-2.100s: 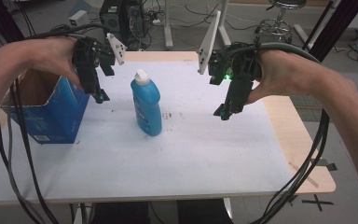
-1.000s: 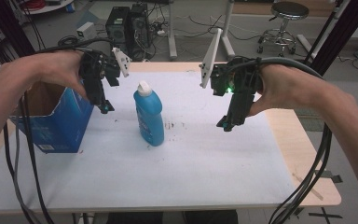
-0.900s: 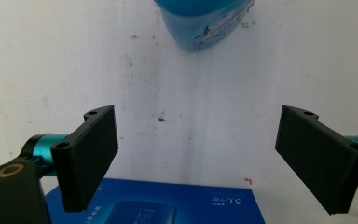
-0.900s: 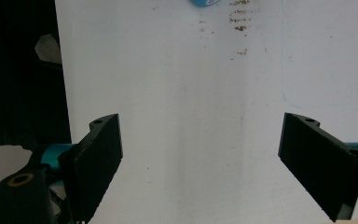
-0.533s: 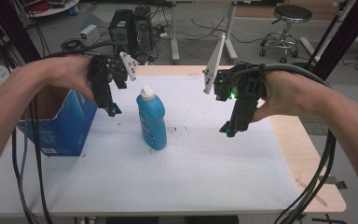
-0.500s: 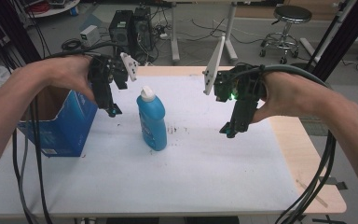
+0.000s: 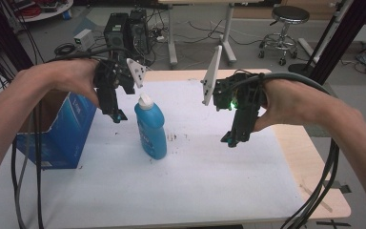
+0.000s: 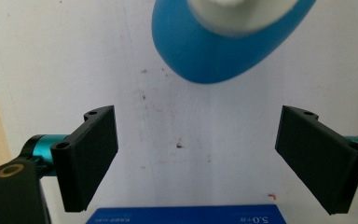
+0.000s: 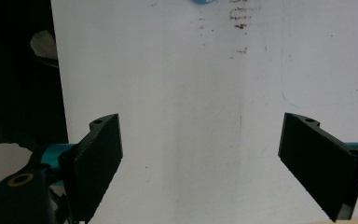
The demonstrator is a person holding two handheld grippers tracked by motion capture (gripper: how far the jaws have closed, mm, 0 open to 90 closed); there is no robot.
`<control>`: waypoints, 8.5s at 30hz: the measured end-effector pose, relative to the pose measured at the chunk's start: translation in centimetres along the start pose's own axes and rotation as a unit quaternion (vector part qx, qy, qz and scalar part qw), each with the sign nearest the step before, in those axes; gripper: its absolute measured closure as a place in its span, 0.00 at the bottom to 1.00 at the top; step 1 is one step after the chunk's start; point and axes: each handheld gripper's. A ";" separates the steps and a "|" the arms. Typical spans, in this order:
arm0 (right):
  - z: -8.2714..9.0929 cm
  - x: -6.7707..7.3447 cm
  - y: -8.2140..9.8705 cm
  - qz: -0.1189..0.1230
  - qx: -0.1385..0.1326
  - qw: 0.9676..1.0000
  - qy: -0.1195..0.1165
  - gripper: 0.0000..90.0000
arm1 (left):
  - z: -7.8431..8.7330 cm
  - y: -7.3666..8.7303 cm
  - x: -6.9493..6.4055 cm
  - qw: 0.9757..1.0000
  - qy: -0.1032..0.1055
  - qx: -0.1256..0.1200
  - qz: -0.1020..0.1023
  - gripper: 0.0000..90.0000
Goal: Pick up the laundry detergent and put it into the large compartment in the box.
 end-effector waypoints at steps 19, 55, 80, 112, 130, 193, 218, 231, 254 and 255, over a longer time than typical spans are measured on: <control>0.0 0.1 -0.2 0.003 0.002 1.000 0.004 0.14 | -1.6 -2.2 1.0 0.995 0.014 0.005 -0.099 0.15; 0.1 0.4 0.7 -0.002 0.006 1.000 0.008 0.14 | -2.5 -5.1 0.8 0.961 0.061 0.057 -0.263 0.27; -0.1 0.3 1.0 -0.006 0.009 1.000 0.010 0.14 | -2.3 -5.9 0.4 0.954 0.068 0.075 -0.284 0.40; -0.7 0.4 1.0 -0.006 0.013 1.000 0.012 0.14 | -2.2 -5.9 0.4 0.958 0.071 0.074 -0.267 0.41; -0.7 0.4 1.0 -0.004 0.014 1.000 0.014 0.14 | 0.5 -5.9 -0.6 0.970 0.070 0.071 -0.224 0.42; -1.5 -0.2 1.5 -0.009 0.009 1.000 0.011 0.14 | 14.9 0.9 -2.3 0.994 0.026 0.032 0.103 0.42; -2.3 -0.2 1.1 -0.004 0.012 1.000 0.007 0.14 | 19.8 8.5 -5.3 0.976 -0.023 -0.019 0.216 0.42; -2.7 -0.3 0.8 -0.002 0.016 1.000 0.004 0.14 | 20.6 12.8 -6.0 0.944 -0.043 -0.004 0.327 0.42; -3.2 -0.1 0.6 0.003 0.017 1.000 0.003 0.14 | 18.7 14.1 -5.3 0.917 -0.036 0.002 0.397 0.42; -3.2 -0.1 0.6 0.003 0.017 1.000 0.003 0.14 | 18.7 14.1 -5.3 0.917 -0.036 0.002 0.397 0.42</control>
Point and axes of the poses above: each handheld gripper's, and its own axes: z roughly backward along the jaws, y roughly out of its underside, x roughly to its left, and after that the axes turned 10 degrees about y, right-handed
